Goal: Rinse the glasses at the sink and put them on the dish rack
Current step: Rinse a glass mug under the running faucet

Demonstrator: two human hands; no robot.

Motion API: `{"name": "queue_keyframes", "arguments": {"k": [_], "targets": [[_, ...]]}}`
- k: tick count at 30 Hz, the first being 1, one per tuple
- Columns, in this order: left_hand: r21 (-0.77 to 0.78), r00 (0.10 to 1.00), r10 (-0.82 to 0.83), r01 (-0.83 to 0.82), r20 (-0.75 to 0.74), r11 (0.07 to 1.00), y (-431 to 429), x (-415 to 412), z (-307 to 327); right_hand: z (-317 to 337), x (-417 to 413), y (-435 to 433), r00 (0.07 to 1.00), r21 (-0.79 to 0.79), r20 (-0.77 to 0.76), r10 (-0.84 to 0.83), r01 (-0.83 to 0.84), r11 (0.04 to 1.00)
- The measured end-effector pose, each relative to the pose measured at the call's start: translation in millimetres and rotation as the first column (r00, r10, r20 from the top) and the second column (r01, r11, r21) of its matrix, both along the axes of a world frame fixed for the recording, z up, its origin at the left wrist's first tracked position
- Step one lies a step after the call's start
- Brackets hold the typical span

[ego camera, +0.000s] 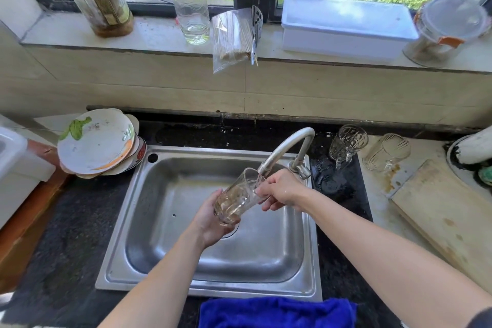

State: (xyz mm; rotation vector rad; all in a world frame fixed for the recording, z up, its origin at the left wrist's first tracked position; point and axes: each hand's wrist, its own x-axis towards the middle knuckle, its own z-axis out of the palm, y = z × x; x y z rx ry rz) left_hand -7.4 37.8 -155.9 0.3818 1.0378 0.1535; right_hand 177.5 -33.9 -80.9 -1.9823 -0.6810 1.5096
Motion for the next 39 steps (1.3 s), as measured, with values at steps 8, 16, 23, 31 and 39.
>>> {"name": "queue_keyframes", "arguments": {"k": [8,16,23,31,39], "targets": [[-0.072,0.996,-0.084,0.087,0.045,0.994,7,-6,10,5,3,11,0.987,0.136,0.14,0.084,-0.104,0.985],[-0.053,0.999,0.05,-0.051,-0.017,0.997,5,-6,11,0,-3,3,0.999,0.053,0.007,0.042,-0.042,0.998],[0.094,0.979,-0.15,0.164,-0.135,0.982,14,-9,27,-8,6,2,0.994,0.04,-0.075,-0.076,0.079,0.996],[0.396,0.756,-0.388,0.623,-0.527,0.675,40,6,61,-41,-9,-12,0.827,-0.228,-0.429,-0.364,0.29,0.929],[0.306,0.574,-0.462,0.789,-0.676,0.532,48,25,84,-54,-9,-17,0.598,-0.371,-0.707,-0.376,0.138,0.918]]}}
